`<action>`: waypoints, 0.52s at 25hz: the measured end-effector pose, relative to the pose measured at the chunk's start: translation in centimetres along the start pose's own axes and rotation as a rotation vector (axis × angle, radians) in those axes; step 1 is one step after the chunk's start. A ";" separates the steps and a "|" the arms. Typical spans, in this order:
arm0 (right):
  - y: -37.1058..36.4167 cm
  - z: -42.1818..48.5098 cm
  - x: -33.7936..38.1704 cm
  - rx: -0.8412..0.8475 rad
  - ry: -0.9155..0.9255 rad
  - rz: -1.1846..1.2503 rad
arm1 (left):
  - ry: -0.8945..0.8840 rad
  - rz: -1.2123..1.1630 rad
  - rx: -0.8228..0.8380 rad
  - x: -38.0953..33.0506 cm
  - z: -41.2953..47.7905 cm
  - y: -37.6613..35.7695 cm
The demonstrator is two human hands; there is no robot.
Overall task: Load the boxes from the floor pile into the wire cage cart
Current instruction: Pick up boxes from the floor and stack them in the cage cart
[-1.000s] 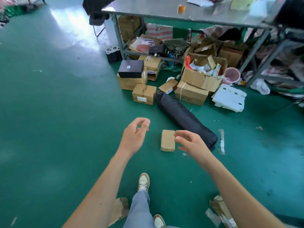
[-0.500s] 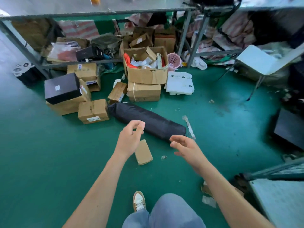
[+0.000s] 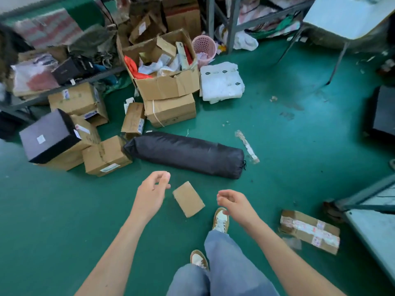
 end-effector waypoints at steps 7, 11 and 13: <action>-0.5 11.6 -3.4 -0.061 -0.166 0.061 | 0.120 0.124 0.138 3.5 12.5 -6.0; -1.6 18.4 -9.3 -0.123 -0.306 0.148 | 0.233 0.177 0.243 9.9 19.8 -11.0; -2.6 21.7 -13.4 -0.185 -0.370 0.194 | 0.238 0.246 0.320 13.8 23.8 -13.5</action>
Point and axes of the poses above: each hand's wrist, its own z-axis towards the middle knuckle, its own y-axis out of the back of the hand, x = y × z, the point moved 5 cm from there along z, towards the middle knuckle, and after that the axes turned 11 degrees about z, right-handed, at the moved point
